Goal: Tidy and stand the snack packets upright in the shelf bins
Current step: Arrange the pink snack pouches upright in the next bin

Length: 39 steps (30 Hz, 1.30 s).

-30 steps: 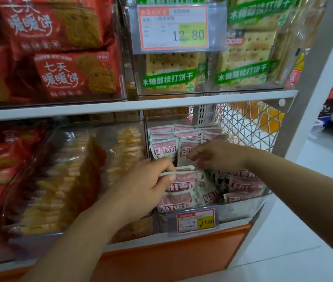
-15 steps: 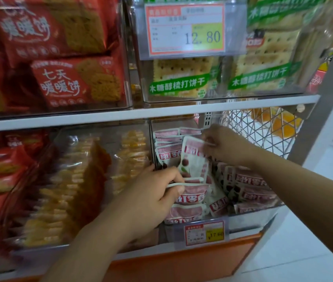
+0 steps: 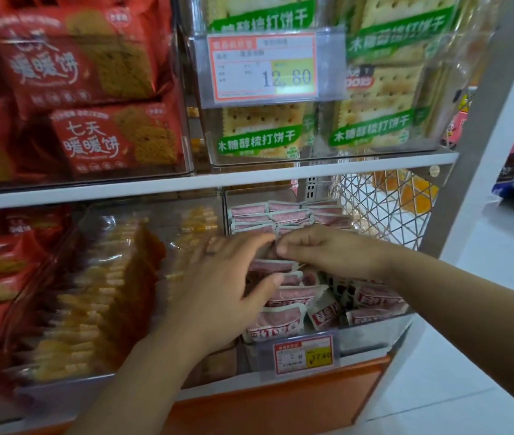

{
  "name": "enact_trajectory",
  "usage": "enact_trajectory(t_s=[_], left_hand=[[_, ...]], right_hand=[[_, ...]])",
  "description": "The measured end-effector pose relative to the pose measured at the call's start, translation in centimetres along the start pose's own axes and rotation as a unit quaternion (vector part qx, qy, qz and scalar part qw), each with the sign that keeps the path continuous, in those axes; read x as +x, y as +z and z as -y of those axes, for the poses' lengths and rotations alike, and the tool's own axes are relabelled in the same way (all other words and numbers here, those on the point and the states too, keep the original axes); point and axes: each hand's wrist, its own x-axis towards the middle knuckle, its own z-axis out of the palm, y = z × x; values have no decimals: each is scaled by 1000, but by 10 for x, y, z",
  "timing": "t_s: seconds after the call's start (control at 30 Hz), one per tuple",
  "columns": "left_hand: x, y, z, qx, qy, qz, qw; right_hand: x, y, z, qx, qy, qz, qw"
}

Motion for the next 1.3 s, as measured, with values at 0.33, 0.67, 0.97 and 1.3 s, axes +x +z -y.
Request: enact_trajectory(t_s=[0.33, 0.67, 0.97, 1.3], left_hand=[[8, 6, 1, 13, -6, 70, 997], [8, 6, 6, -13, 1, 71, 997], [6, 5, 5, -16, -4, 66, 998], [6, 4, 6, -25, -4, 73, 997]], right_hand=[[42, -35, -36, -368, 80, -21, 926], [69, -22, -41, -394, 182, 41, 900], [65, -16, -22, -324, 130, 38, 936], [66, -13, -22, -388, 179, -2, 904]])
